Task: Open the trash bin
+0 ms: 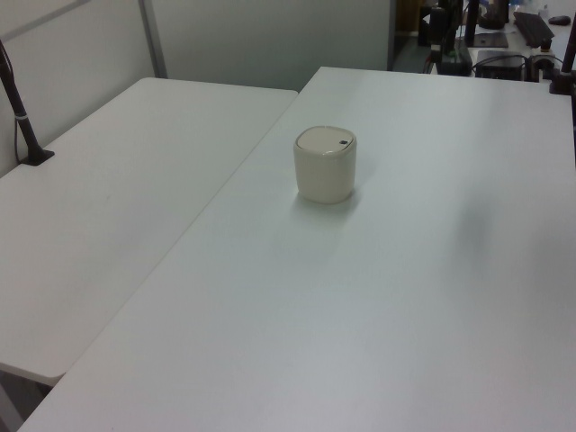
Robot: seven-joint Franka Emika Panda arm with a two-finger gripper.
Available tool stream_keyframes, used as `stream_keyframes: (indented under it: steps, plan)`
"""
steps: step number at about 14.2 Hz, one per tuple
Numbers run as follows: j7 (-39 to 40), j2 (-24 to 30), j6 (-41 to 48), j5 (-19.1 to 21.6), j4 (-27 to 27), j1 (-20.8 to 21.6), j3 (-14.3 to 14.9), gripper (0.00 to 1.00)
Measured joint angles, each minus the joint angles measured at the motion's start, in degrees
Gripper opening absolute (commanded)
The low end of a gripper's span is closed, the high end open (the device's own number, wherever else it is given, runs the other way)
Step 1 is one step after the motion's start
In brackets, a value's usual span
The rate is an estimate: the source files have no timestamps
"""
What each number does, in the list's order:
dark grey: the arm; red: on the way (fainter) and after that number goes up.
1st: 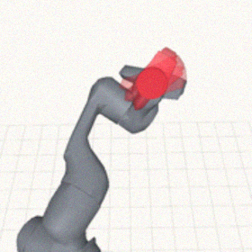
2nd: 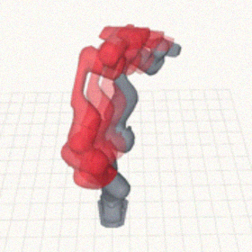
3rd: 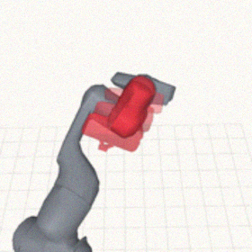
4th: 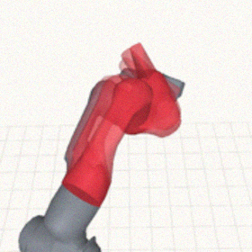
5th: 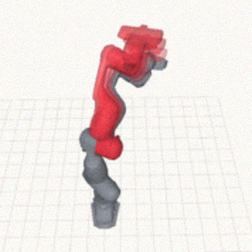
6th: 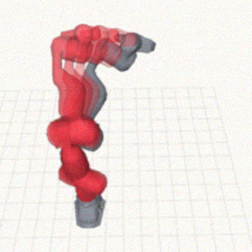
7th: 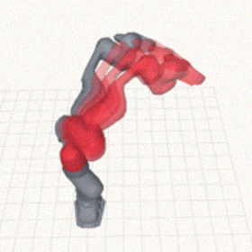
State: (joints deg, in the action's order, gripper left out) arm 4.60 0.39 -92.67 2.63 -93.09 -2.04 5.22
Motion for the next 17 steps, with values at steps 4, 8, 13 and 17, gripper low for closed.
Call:
stream_keyframes:
  steps: [4,8,13,17]
  plan:
    - [0.0,-2.3,0.0,0.0,2.3,0.1,-0.5,1.00]
    - [0.1,-5.3,0.0,0.0,3.7,0.1,-0.6,1.00]
    - [0.5,-7.5,-1.4,0.0,4.0,2.5,-0.8,0.63]
    - [0.5,-12.2,-12.6,1.9,4.1,6.0,-0.9,0.25]
